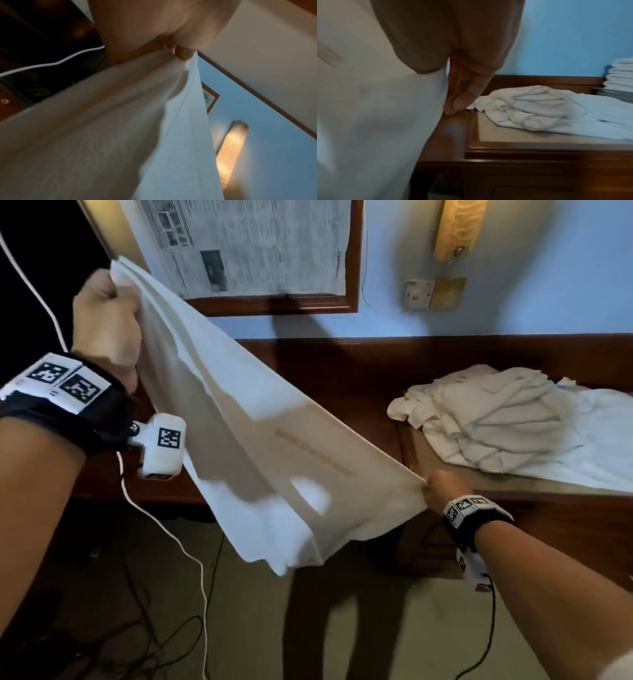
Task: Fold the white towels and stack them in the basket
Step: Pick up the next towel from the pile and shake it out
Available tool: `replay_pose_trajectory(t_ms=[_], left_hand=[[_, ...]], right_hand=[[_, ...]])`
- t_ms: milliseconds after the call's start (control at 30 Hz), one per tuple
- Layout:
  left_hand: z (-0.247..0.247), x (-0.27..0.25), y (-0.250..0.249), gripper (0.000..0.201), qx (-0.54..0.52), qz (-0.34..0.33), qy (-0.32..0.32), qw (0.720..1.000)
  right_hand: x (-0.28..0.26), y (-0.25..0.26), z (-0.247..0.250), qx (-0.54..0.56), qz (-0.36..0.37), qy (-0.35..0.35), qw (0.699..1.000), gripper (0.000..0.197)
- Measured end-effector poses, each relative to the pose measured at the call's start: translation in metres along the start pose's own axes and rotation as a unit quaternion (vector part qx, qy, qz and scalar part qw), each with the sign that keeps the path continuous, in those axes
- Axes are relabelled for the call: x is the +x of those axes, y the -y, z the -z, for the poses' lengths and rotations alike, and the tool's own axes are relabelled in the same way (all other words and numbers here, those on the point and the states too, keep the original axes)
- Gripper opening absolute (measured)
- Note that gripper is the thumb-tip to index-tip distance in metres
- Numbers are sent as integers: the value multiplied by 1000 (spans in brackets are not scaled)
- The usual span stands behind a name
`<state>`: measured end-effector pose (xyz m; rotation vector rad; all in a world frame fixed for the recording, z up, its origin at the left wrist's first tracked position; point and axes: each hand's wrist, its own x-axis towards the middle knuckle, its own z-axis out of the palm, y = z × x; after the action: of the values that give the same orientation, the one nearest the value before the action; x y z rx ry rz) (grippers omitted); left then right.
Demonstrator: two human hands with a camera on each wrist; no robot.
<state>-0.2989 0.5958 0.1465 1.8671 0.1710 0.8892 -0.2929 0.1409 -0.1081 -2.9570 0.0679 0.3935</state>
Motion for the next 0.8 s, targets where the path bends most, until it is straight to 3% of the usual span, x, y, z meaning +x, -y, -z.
replay_pose_trajectory(t_ms=[67,167,267,333,433,500,600,667,800], left_hand=[[2,2,1,17,3,-10,8,1000],[-11,-9,-12,32,43,-67,68,994],[-31,-26,-26,39,82,-121,158,977],[-43,-34,-32,40,96,-144,206,963],[-57,-49,-39,38,96,-179,254,946],[-60,-54,-40,37,62,-185,282,939],[-54,-54,-37,35,31,-194,299,934],[-45,-52,-34,35,14,-200,308,930],[-28,-43,-22,31,-20,-188,301,935]], right_hand=[[-2,-20,-4,-31,-39,15,999,21],[-3,-17,2,-44,-61,16,997,22],[-9,32,26,29,14,-45,998,17],[-20,77,48,182,120,-133,967,14],[-55,150,88,343,305,-247,854,11],[-73,188,113,416,349,-234,807,14],[-82,221,141,490,332,-190,783,24],[-87,235,155,511,323,-186,774,20],[-101,264,170,501,311,-201,782,34]])
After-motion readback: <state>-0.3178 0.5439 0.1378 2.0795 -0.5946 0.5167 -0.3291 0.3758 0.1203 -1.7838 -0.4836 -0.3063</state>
